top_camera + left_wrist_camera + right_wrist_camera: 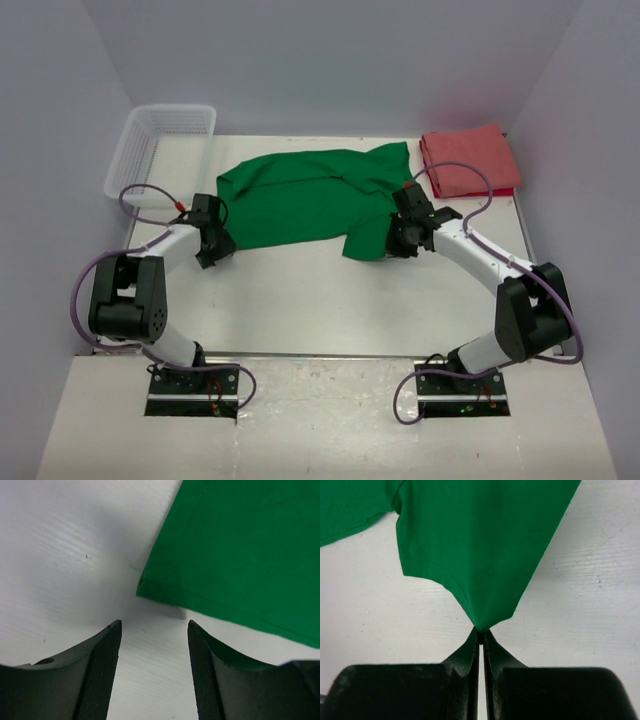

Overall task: Fold and stack the t-shirts
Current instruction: Flatten out the tshirt

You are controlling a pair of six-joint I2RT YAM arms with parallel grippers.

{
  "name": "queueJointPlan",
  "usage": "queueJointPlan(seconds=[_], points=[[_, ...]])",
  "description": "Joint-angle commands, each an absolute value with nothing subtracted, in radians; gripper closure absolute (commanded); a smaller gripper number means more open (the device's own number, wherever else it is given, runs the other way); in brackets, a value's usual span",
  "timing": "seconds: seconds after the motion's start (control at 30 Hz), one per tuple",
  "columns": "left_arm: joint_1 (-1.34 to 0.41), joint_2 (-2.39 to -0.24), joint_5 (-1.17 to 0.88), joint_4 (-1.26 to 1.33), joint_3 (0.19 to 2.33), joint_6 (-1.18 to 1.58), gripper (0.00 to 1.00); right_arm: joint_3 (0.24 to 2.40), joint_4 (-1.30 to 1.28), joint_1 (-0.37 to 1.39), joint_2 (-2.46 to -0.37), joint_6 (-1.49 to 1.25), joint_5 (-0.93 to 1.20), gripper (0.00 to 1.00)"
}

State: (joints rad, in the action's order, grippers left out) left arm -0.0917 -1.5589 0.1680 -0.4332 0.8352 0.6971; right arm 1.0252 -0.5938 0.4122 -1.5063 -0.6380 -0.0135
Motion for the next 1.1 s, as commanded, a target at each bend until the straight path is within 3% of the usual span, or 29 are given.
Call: queueJointPlan(seconds=[0.0, 0.53, 0.6, 0.7, 0.77, 0.8, 0.93, 1.07], points=[[-0.068, -1.614, 0.178, -0.399, 0.885, 0.707, 0.44, 1.005, -0.565, 0.413, -1.442, -0.618, -0.006, 1.0], [0.049, -1.701, 0.132, -0.367, 0.953, 0.667, 0.45, 0.997, -0.575, 0.413, -1.42, -0.626, -0.006, 1.0], [0.057, -1.726, 0.12, -0.362, 0.963, 0.67, 0.58, 0.997, -0.581, 0.411, -1.419, -0.626, -0.006, 1.0], [0.06, -1.738, 0.089, -0.344, 0.968, 0.678, 0.63, 0.993, -0.584, 0.411, -1.416, -0.627, -0.006, 1.0], [0.061, -1.744, 0.065, -0.336, 0.968, 0.68, 0.75, 0.986, -0.587, 0.411, -1.411, -0.629, -0.006, 1.0], [0.061, -1.744, 0.06, -0.333, 0.965, 0.681, 0.76, 0.983, -0.588, 0.413, -1.408, -0.629, -0.008, 1.0], [0.061, -1.732, 0.028, -0.327, 0.95, 0.683, 0.71, 0.979, -0.588, 0.411, -1.397, -0.632, -0.017, 1.0], [0.063, -1.698, -0.029, -0.334, 0.927, 0.683, 0.48, 0.977, -0.586, 0.413, -1.396, -0.635, -0.012, 1.0]])
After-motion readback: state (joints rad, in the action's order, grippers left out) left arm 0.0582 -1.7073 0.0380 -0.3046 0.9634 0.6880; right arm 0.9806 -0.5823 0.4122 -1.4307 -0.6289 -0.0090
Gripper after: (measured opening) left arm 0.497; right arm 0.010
